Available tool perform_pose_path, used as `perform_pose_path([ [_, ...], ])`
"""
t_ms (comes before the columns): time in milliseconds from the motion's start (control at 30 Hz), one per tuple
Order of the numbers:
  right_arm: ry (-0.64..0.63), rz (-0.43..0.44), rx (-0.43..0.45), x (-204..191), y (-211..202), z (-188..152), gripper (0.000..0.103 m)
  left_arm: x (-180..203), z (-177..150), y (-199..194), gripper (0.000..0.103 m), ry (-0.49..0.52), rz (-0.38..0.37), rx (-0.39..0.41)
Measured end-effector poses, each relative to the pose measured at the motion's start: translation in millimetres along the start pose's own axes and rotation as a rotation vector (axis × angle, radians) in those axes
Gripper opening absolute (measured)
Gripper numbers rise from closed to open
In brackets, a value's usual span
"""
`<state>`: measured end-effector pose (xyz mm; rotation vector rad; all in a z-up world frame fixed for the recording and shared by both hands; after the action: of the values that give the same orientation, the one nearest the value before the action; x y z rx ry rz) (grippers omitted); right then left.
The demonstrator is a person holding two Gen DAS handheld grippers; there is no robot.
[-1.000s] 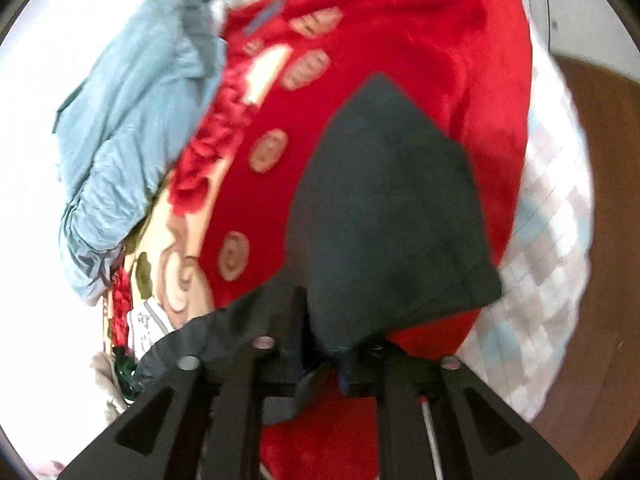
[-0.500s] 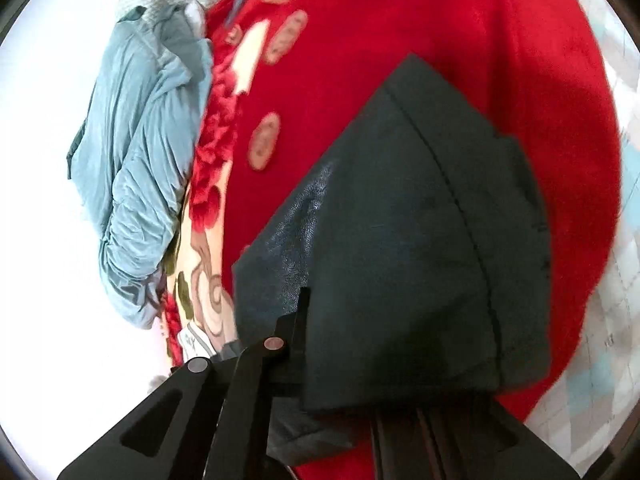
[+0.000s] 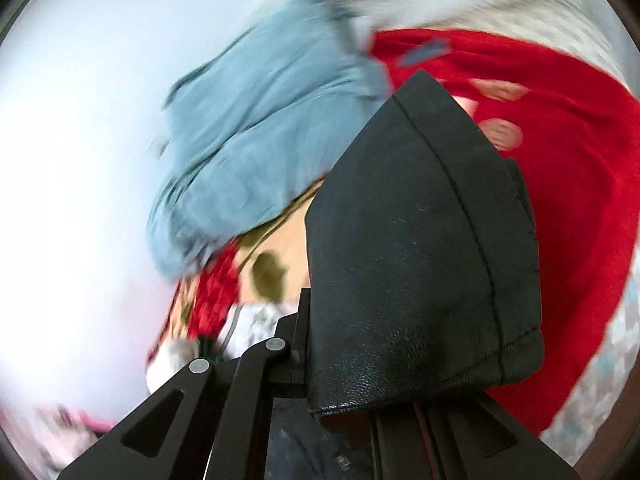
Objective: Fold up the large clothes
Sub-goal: 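Fold the held sleeve across the jacket body with the right tool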
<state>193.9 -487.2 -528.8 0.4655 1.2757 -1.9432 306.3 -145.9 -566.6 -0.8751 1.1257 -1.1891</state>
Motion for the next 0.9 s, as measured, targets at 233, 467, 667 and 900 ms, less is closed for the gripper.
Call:
perform_pose_path([
  [233,-0.388,0.017,-0.178,-152,66,-110,0.005,-86,7,14,0.103,-0.140,0.053,-0.018],
  [467,-0.885,-0.051,-0.390,-235,153,-325,0.005,-187,-4,43,0.103,-0.252,0.126,-0.062],
  [667,-1.155,-0.196,-0.676,-212,204,-465,0.019,-259,-13,65,0.103,-0.358,0.141,-0.103],
  [900,-1.006,-0.056,-0.783,-209,148,-449,0.069,-327,-50,41,0.103,-0.541,0.067,-0.132],
])
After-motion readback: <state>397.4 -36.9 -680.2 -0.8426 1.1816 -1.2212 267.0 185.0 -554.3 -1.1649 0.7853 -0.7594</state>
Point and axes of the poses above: each gripper's, at about its wrist camera, not at the fingertips, and y roughly the way its jaws point, x to its right, z to its top, the point moved 6 cm from there along y, roughly the way its jaws point, and after that the axes turned 1 degree about x, right-handed, at the moved point
